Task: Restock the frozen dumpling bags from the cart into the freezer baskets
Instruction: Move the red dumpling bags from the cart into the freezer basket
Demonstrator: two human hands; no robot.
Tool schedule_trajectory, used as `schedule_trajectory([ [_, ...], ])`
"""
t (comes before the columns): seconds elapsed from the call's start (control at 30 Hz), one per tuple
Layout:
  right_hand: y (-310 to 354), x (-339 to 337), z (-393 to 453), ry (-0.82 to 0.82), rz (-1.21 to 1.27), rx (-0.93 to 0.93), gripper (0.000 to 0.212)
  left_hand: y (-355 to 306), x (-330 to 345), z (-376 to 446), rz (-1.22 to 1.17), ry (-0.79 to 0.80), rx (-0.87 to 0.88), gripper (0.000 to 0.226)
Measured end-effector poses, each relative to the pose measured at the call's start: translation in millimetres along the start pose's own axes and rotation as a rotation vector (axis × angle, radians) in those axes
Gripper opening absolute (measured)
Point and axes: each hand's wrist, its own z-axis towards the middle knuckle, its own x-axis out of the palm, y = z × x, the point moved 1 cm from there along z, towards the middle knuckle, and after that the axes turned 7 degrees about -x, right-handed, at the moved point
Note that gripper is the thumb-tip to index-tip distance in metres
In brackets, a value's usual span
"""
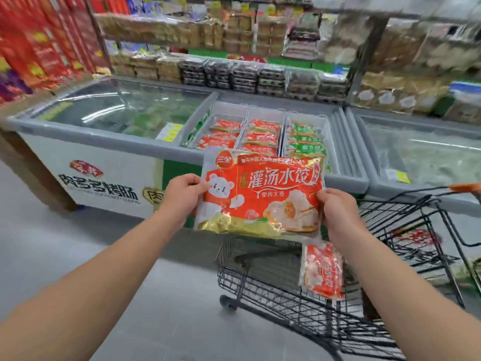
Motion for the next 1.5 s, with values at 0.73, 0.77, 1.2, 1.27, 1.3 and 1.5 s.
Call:
schedule_trajectory([
  [0.73,80,269,-25,-0.073,0.032,-0.07,0.023,-36,-232,154,-0.022,0.031,0.012,0.012],
  [0.77,78,281,-15,-0.078,0.023,-0.061,0.023,-34,-235,169,-0.026,0.039,-0.003,0.012],
  [1.2,45,372,155,-0.055,-0.058,0.105,0.018,-16,-204,349,0.114,0.037,-0.147,0.016],
  [1.27,43,378,175,-0.04,-0.087,0.133,0.017,-12,-193,367,0.144,0.052,-0.165,0.017],
  [1.3,41,381,190,-0.038,-0.092,0.152,0.017,-11,-186,381,0.157,0.053,-0.184,0.016],
  [1.5,36,399,263,-0.086,-0.083,0.265,0.017,-20,-144,459,0.201,0.086,-0.225,0.015],
])
